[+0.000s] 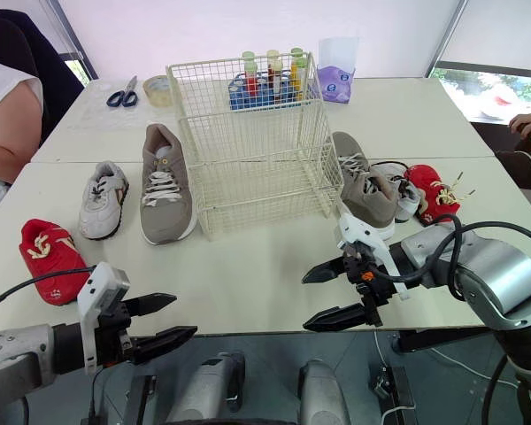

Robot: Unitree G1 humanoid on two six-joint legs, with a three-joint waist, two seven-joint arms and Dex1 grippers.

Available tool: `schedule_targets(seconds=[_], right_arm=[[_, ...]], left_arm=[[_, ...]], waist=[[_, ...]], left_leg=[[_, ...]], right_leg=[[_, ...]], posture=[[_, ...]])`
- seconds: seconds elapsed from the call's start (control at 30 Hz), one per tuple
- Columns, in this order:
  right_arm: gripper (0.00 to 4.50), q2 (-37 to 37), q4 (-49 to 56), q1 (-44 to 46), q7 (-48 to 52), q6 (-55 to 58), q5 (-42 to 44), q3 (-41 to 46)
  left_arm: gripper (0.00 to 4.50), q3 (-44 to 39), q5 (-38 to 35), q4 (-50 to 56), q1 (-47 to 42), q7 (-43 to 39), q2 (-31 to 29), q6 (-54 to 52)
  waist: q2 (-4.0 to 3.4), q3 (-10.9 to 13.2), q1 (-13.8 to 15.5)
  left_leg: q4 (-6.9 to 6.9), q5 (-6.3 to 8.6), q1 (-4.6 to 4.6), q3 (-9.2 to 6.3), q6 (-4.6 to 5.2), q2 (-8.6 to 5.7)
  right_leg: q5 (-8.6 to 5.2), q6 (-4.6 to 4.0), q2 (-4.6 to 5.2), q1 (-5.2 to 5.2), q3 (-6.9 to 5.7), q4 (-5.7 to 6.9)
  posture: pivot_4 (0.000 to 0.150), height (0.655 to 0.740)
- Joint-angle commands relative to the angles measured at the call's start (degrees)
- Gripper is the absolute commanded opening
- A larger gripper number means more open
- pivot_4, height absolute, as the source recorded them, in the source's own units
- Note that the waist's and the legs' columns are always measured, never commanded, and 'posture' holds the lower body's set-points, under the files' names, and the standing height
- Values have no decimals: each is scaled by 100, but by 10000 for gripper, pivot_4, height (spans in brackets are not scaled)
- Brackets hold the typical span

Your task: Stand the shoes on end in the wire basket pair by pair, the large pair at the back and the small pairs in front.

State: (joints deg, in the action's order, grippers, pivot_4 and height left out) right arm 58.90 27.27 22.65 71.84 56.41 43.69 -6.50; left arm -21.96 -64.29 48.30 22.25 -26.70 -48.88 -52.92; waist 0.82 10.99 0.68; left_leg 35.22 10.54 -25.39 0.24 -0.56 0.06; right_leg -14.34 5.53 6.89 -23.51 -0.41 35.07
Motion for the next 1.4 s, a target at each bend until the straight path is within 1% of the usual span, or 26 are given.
schedule_targets(seconds=[0.03, 0.13, 0.43, 0.6, 0.67, 0.77, 0.93, 0.97, 1.0, 1.1, 1.17, 1.27, 1.33, 1.37, 1.4], right_arm=[[44738, -69, -9, 77, -14, -151, -55, -17], [44738, -123, -45, 121, -41, -194, -117, -58], [44738, -196, -62, 164, -109, -298, -236, -127], [44738, -152, -101, 208, -11, -439, -347, -189], [44738, -110, -176, 284, -13, -658, -602, -275], [44738, 44, -296, 821, 192, -936, -917, -337], [44738, 453, -693, 1940, 1045, -1401, -1180, -344], [44738, 488, -872, 2204, 1222, -1548, -1271, -374], [44738, 458, -1089, 2490, 1333, -1665, -1377, -419], [44738, 147, -1885, 3315, 1509, -2212, -1932, -723], [44738, -174, -2597, 3729, 1530, -2901, -2607, -1116], [44738, -727, -3719, 4175, 1304, -3922, -3646, -1666], [44738, -964, -4315, 4356, 1419, -4404, -4000, -1860], [44738, -1110, -4611, 4453, 1429, -4553, -4117, -1913], [44738, -1264, -4913, 4551, 1417, -4710, -4224, -1944]], left_arm=[[45000, -60, -26, 87, -24, 42, 22, 121], [45000, -40, -164, 73, -88, 117, 74, 125], [45000, 3, -212, 33, -195, 159, 76, 104], [45000, 82, 26, 20, -306, 76, 86, 263], [45000, 131, 216, 14, -363, 61, 87, 356], [45000, -18, 161, 47, -327, -31, -33, 315], [45000, -538, 174, 135, -21, -576, -482, 273], [45000, -697, 151, 88, -46, -674, -602, 266], [45000, -901, 8, 0, -131, -733, -703, 240], [45000, -1449, -430, -298, -549, -786, -1030, 148], [45000, -1558, -587, -375, -811, -804, -1222, 100], [45000, -1574, -697, -341, -1031, -796, -1397, 33], [45000, -1649, -768, -303, -1065, -779, -1478, -36], [45000, -1717, -841, -290, -1079, -754, -1509, -66], [45000, -1796, -914, -280, -1098, -716, -1529, -91]], waist=[[0, 0, 0], [0, 0, 0], [0, 0, 2], [0, 0, 1], [0, 0, 0], [-2, 1, -17], [-1, 2, -23], [1, 1, -13], [3, 3, -9], [4, 5, -24], [5, 4, -50], [10, 3, -174], [12, 5, -189], [11, 6, -190], [10, 8, -188]], left_leg=[[0, 0, 0, 0, 0, 0], [1, 0, 0, 0, 0, 0], [0, 0, 0, 0, 0, 1], [0, 0, 0, 1, 0, 1], [1, 0, 1, 2, 0, 1], [2, 0, 0, 6, 0, 1], [0, 0, -3, 34, 0, 23], [-5, 0, -2, 51, -1, 26], [-5, 1, -1, 63, -2, 31], [-3, 1, -6, 91, -2, 51], [-2, 1, -8, 113, -2, 64], [2, 0, -5, 137, -2, 66], [2, -3, -8, 151, 1, 66], [1, -9, -10, 156, 11, 65], [-2, -10, -10, 162, 12, 66]], right_leg=[[0, 0, 0, 0, 0, 0], [0, 0, 0, -2, 0, 0], [0, -1, 0, -1, 0, 0], [0, -1, 0, 0, 0, 0], [0, -1, 0, -1, 0, 0], [1, -1, 0, -5, 0, 0], [1, -1, -5, -16, -1, 1], [1, -1, -6, -38, -1, 1], [1, -1, -8, -38, -2, 2], [1, -1, -9, -59, -3, 4], [1, -1, -10, -72, -6, 0], [7, -10, -9, -71, -4, 0], [52, -59, -9, -68, -2, 9], [84, -41, -8, -73, -1, 10], [88, -34, -10, -81, 0, 11]], posture=[[1500, 7400], [1500, 7400], [1500, 7400], [1500, 7400], [1500, 7400], [1500, 7400], [1500, 7400], [1500, 7400], [1500, 7400], [1500, 7400], [1500, 7400], [1500, 7400], [1500, 7400], [1500, 7400], [1500, 7400]])
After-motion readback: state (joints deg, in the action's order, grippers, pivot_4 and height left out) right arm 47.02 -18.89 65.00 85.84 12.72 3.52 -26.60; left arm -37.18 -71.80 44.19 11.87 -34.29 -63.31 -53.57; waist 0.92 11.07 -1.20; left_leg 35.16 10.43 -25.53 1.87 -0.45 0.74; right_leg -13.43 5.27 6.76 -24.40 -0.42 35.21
